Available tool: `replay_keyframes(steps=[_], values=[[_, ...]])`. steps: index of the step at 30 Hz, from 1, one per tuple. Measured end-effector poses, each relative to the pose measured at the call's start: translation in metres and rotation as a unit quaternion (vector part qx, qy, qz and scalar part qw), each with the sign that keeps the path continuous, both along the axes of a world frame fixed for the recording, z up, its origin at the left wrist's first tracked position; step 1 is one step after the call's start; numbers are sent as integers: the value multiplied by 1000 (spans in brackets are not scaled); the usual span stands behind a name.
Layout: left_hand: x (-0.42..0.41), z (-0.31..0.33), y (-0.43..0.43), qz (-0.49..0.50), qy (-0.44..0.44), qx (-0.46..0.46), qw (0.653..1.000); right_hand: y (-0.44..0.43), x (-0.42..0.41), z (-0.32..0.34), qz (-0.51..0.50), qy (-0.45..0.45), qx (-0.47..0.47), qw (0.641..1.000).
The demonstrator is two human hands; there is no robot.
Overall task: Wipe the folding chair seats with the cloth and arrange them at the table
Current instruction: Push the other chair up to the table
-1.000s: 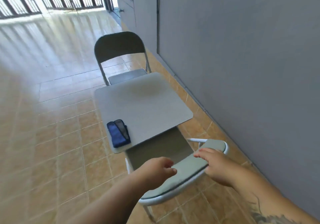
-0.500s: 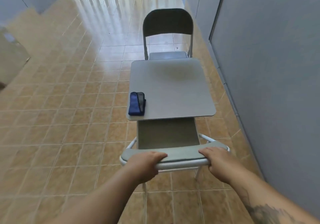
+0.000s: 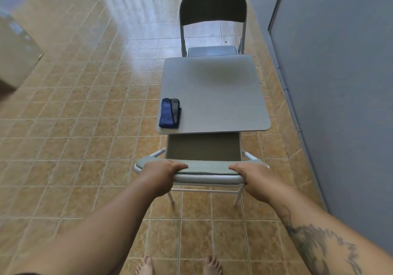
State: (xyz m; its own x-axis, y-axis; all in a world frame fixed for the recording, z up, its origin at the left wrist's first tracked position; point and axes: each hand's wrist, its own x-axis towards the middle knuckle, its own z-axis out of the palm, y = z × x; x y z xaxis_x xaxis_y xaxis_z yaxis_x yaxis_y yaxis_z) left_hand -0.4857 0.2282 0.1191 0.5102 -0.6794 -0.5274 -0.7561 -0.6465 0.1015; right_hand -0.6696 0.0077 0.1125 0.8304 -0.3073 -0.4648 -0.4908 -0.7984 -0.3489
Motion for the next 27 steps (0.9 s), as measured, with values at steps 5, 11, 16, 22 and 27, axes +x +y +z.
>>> replay_keyframes(steps=[5, 11, 16, 22, 27], values=[[-13, -5, -4, -2, 5, -12, 1000, -6, -6, -1, -30, 8, -16, 999], [-11, -6, -4, 0, -4, -21, 1000, -7, -6, -5, -34, -6, -20, 999], [-1, 5, -11, 1, -16, -15, 1000, -8, 7, 2, -25, 18, -15, 999], [5, 11, -15, -1, -10, -3, 1000, -9, 14, 1, -37, 18, 5, 999], [4, 5, -12, -1, -15, -14, 1000, -11, 12, -10, -46, 13, 7, 999]])
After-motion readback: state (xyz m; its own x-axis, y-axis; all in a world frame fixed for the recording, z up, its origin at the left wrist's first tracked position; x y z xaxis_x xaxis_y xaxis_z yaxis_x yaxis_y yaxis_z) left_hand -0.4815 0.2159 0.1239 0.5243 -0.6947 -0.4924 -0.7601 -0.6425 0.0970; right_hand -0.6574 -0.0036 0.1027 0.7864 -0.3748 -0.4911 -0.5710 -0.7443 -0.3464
